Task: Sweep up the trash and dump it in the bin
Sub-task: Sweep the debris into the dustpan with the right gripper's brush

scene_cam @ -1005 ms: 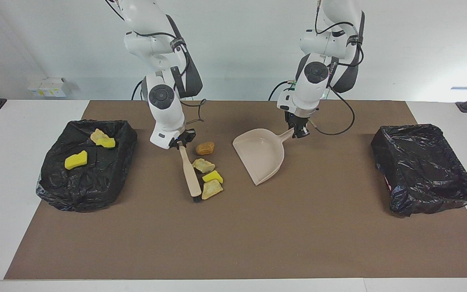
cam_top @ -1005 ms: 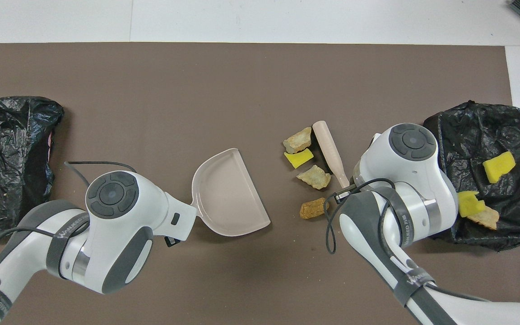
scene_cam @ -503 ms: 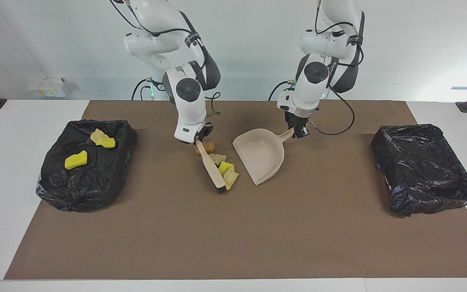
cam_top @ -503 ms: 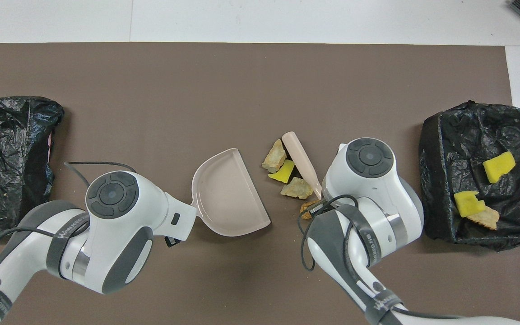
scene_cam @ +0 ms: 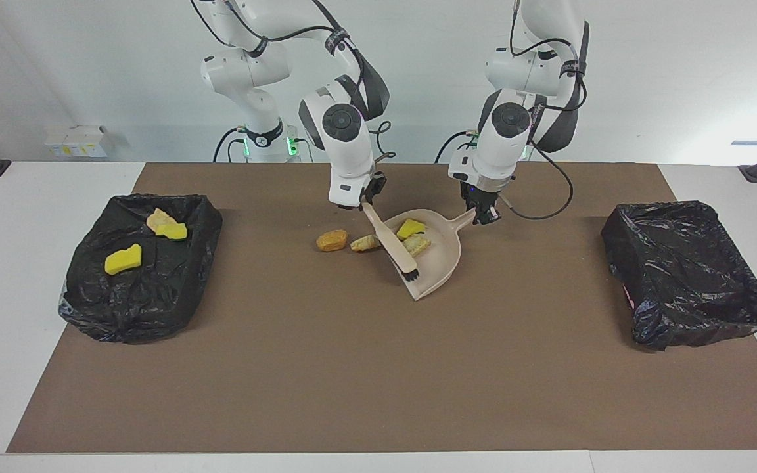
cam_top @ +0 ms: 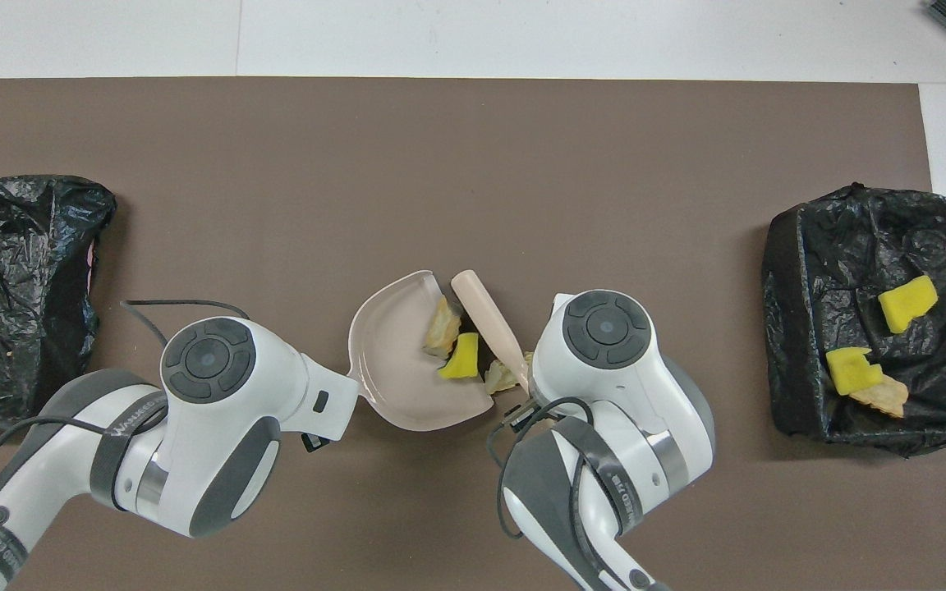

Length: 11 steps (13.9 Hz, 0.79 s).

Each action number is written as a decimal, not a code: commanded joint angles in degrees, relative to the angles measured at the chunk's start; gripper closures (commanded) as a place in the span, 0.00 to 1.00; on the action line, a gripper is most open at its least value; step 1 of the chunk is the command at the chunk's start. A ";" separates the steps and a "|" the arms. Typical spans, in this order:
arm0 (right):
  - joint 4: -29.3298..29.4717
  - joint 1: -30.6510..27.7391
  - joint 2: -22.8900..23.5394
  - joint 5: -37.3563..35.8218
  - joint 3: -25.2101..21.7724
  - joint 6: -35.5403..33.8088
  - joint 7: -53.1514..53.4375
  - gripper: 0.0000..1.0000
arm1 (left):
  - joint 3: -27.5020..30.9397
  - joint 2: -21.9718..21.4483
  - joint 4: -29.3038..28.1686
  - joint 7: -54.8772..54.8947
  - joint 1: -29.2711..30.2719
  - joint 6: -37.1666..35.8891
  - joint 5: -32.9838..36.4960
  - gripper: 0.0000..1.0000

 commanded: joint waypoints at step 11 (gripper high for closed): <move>-1.43 -9.36 -12.00 -4.54 -0.81 -17.57 22.29 1.00 | 0.74 -0.58 -1.21 9.85 -2.56 1.19 -0.48 1.00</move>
